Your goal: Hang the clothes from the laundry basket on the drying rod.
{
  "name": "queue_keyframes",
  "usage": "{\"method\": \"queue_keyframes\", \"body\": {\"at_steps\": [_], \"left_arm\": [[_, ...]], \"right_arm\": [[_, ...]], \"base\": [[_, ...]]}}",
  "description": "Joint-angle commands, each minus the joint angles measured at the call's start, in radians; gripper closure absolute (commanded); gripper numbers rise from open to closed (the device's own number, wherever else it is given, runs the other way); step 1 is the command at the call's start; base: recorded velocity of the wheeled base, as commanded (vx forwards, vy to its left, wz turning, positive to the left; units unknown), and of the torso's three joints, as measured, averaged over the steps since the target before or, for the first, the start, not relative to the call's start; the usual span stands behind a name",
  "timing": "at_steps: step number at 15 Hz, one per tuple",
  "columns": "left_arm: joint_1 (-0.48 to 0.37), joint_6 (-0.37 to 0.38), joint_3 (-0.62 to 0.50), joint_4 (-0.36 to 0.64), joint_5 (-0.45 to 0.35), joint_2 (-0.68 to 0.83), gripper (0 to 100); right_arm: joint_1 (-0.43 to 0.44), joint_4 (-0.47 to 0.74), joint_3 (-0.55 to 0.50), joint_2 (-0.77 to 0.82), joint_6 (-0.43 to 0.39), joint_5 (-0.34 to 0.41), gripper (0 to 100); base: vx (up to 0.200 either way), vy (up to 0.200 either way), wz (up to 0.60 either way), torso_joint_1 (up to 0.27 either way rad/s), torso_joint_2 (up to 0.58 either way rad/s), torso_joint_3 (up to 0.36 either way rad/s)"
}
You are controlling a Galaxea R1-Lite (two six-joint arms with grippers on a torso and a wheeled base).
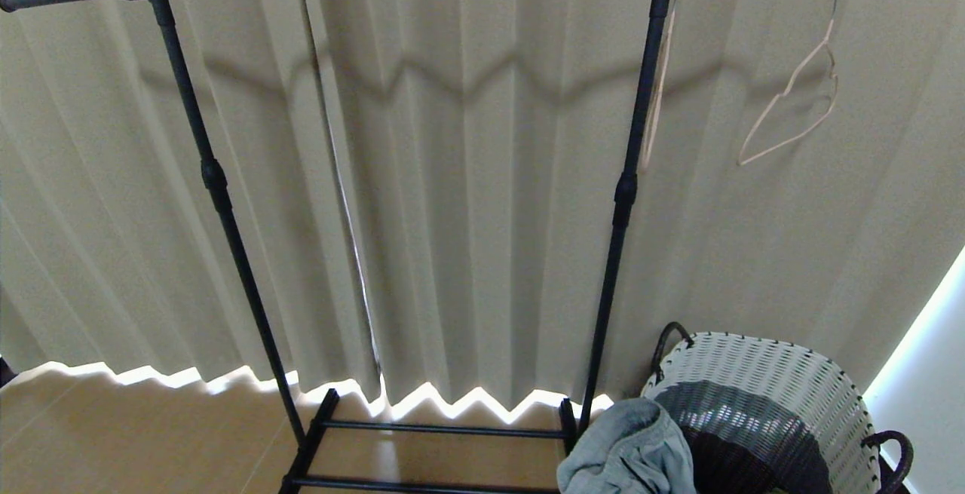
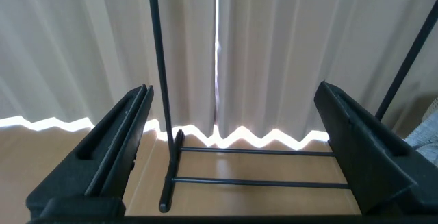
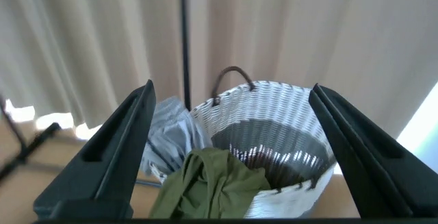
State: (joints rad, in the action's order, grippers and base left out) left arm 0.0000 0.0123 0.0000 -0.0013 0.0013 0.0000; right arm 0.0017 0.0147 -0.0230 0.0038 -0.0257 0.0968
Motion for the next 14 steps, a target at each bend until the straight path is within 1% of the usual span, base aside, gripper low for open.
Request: {"method": "queue_keyframes", "body": {"at_steps": [1,2,3,4,6,7,8,9,10,11,13,14], "left_arm": [[0.0,0.0,0.0,0.0,0.0,0.0,0],[0.0,0.0,0.0,0.0,0.0,0.002,0],[0.0,0.001,0.0,0.0,-0.001,0.0,0],[0.0,0.0,0.0,0.0,-0.001,0.0,0],[0.0,0.0,0.0,0.0,-0.001,0.0,0],[0.0,0.001,0.0,0.0,-0.001,0.0,0],[0.0,0.001,0.0,0.0,-0.001,0.0,0],[0.0,0.001,0.0,0.0,-0.001,0.0,0],[0.0,0.003,0.0,0.0,-0.001,0.0,0],[0.0,0.001,0.0,0.0,-0.001,0.0,0],[0.0,0.001,0.0,0.0,0.0,0.0,0],[0.0,0.001,0.0,0.0,0.0,0.0,0]], "right_arm": [[0.044,0.002,-0.063,0.16,-0.115,0.02,0],[0.067,0.002,-0.084,0.275,-0.184,0.018,0],[0.075,0.002,-0.097,0.378,-0.233,0.017,0],[0.075,-0.01,-0.104,0.561,-0.289,0.015,0],[0.073,-0.01,-0.115,0.755,-0.365,0.009,0],[0.069,-0.01,-0.115,0.837,-0.399,-0.009,0],[0.067,-0.01,-0.115,0.871,-0.419,-0.029,0],[0.067,-0.015,-0.115,0.967,-0.476,-0.1,0],[0.067,-0.015,-0.117,0.996,-0.496,-0.12,0],[0.067,-0.05,-0.118,1.081,-0.537,-0.141,0],[0.067,-0.108,-0.109,1.196,-0.573,-0.141,0],[0.069,-0.122,-0.11,1.243,-0.605,-0.138,0]], "base": [[0.0,0.0,0.0,0.0,0.0,0.0],[0.0,0.0,0.0,0.0,0.0,0.0],[0.0,0.0,0.0,0.0,0.0,0.0],[0.0,0.0,0.0,0.0,0.0,0.0],[0.0,0.0,0.0,0.0,0.0,0.0],[0.0,0.0,0.0,0.0,0.0,0.0],[0.0,0.0,0.0,0.0,0.0,0.0],[0.0,0.0,0.0,0.0,0.0,0.0],[0.0,0.0,0.0,0.0,0.0,0.0],[0.0,0.0,0.0,0.0,0.0,0.0],[0.0,0.0,0.0,0.0,0.0,0.0],[0.0,0.0,0.0,0.0,0.0,0.0]]}}
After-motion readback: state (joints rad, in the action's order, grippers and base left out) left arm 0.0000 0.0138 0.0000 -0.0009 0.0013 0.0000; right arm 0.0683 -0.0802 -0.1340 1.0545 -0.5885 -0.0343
